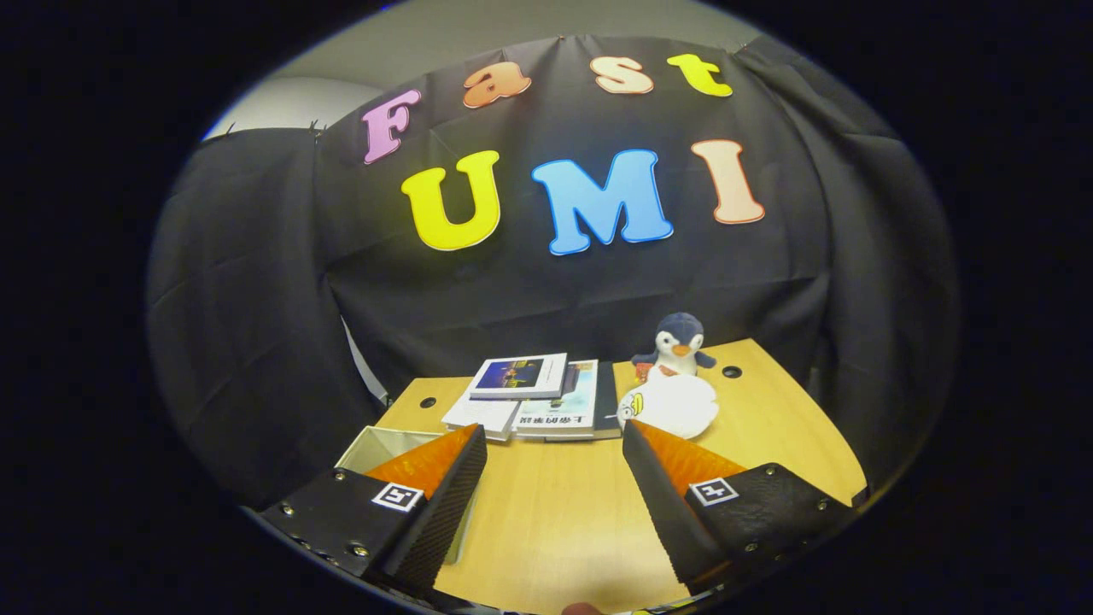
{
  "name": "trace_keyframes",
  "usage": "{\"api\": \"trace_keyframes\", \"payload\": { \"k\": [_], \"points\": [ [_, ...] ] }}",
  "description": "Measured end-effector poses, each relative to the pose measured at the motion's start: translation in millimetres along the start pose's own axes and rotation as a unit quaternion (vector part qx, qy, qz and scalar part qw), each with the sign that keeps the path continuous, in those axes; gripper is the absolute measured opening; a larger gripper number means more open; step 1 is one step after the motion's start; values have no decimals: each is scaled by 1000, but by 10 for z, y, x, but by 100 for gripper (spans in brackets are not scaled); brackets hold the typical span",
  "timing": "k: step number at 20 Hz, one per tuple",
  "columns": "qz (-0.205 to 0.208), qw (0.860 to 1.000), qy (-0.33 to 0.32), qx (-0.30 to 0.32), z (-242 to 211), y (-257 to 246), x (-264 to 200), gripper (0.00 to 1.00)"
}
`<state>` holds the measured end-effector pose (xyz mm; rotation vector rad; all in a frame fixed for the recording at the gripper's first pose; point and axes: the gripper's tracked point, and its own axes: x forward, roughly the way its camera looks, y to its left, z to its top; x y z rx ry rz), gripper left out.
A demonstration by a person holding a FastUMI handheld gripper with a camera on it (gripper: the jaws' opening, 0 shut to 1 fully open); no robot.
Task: Open the storage box then place both shoes into the box .Put the left shoe in first, then the right shoe, with the right side of both shoes facing outward in a uniform manner.
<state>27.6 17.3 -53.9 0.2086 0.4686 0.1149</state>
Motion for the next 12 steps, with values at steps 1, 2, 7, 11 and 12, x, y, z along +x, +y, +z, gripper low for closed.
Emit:
{"api": "trace_keyframes", "payload": {
  "k": [1, 2, 7, 11, 12],
  "points": [
    [-2, 1000, -8, -2, 44, -79, -45, 98],
    [-3, 1000, -18, -2, 100, -149, -89, 98],
    [-19, 997, -68, -14, 231, -506, -260, 98],
    [-32, 994, -101, -21, 329, -690, -429, 97],
    [-35, 993, -106, -26, 347, -726, -469, 97]
  ]
}}
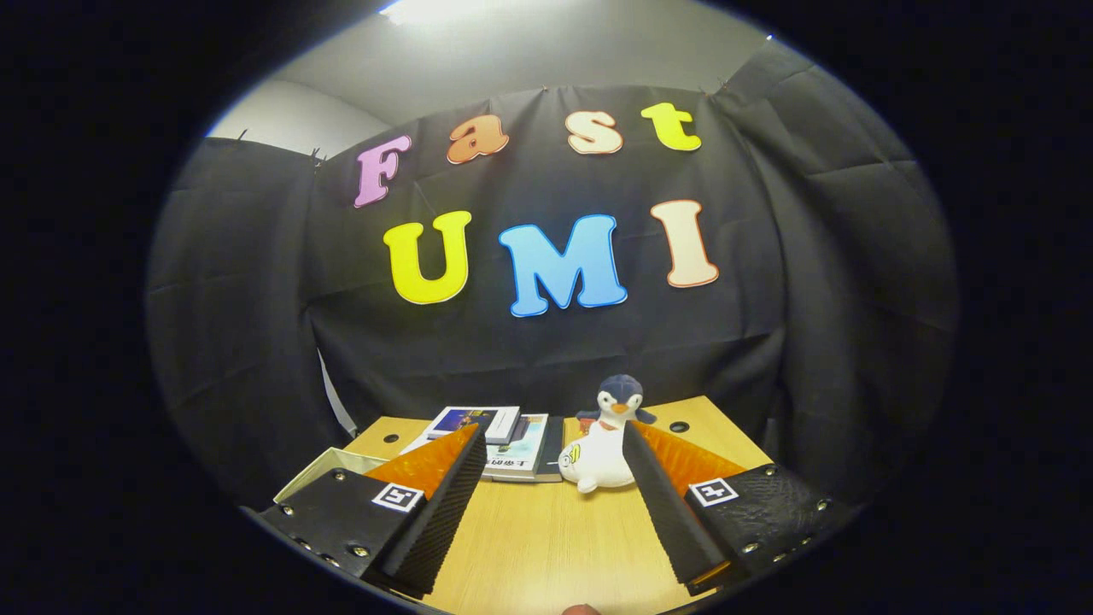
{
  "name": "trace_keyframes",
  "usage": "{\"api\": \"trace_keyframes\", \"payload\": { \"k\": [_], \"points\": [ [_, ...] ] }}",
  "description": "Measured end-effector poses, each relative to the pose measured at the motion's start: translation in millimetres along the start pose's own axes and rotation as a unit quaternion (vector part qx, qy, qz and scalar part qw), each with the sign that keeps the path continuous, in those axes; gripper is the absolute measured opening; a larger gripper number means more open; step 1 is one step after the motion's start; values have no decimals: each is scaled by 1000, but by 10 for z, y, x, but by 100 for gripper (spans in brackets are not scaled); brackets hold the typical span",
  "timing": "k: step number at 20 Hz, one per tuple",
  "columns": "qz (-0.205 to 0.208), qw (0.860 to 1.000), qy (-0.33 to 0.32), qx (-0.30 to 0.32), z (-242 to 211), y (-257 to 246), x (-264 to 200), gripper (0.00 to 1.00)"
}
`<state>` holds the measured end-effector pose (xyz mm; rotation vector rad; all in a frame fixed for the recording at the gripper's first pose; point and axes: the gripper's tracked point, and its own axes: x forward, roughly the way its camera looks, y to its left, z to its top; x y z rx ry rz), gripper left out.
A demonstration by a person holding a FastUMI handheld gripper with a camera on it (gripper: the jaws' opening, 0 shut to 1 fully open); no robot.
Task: Open the storage box then place both shoes into the box .Put the left shoe in first, then the right shoe, with the right side of both shoes facing outward in a uniform manner.
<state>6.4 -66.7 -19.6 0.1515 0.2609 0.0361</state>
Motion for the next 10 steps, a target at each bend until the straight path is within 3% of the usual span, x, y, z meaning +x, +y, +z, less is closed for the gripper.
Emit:
{"api": "trace_keyframes", "payload": {
  "k": [10],
  "points": [
    [-17, 1000, -15, 2, 14, -216, -78, 97]
  ]
}}
